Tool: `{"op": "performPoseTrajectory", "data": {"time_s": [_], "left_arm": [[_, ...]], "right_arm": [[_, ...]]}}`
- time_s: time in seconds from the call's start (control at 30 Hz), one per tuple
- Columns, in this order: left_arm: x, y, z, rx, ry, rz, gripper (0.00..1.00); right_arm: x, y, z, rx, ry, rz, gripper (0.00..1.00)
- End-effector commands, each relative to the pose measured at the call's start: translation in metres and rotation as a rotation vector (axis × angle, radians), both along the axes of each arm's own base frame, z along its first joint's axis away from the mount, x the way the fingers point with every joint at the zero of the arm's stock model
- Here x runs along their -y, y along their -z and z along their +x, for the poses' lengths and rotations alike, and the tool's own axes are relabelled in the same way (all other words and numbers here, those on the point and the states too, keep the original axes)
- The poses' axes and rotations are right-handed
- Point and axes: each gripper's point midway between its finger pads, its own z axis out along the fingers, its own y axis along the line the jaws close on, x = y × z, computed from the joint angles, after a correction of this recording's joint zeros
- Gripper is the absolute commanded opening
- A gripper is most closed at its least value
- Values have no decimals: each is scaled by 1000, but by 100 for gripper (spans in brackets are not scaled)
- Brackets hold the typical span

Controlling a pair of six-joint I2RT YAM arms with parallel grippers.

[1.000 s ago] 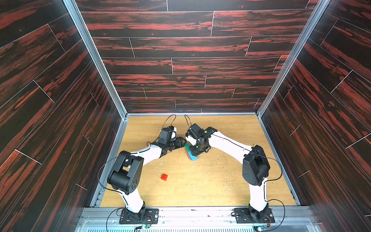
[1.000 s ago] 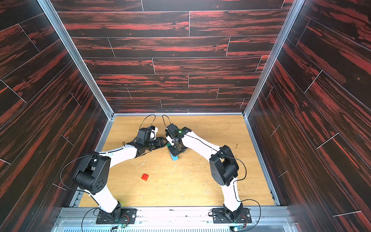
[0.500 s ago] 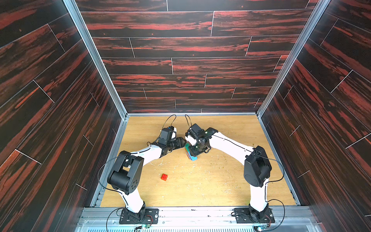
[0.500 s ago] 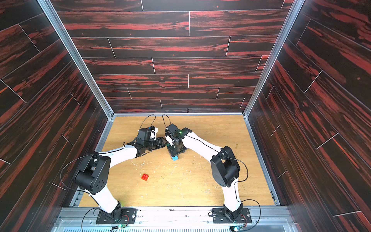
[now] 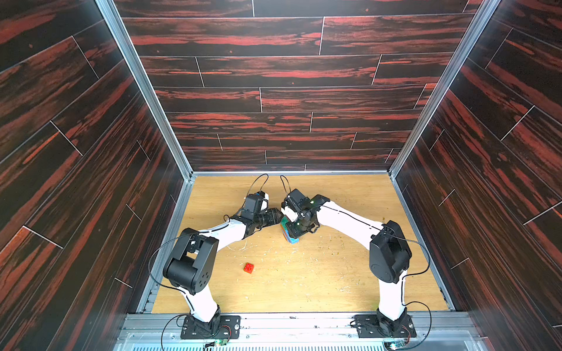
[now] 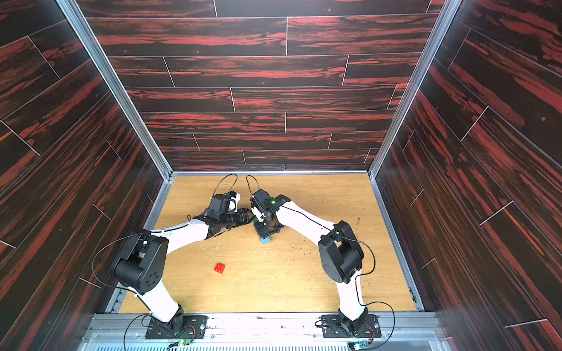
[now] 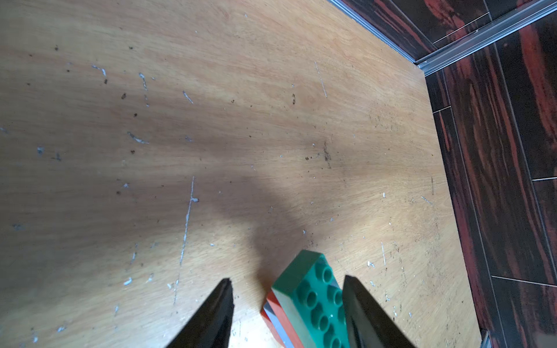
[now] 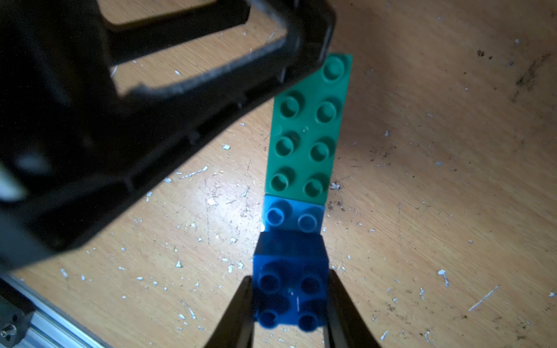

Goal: Assemble a heart with lego
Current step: Assemble the lego brick with the lego brick.

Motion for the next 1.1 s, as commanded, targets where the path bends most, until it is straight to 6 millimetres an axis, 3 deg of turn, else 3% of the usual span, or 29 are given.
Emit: {"op": "performPoseTrajectory", "data": {"time_s": [0.0,0.27,0.63,1.07], "left_arm": [[-1,14,-2,-34,-4,27,62],[-3,28,-5,-74,-16,35,61],[-2,22,-3,-61,-16,30,61],[-2,18,-2,-54,-16,24,61]], "right_arm": [[3,8,2,-9,5,-53,13],[2,13,4,-27,14,-76,14],[-4,6,5,-19,-1,-45,34],[-11,-3,6,-6,-11,0,46]]}}
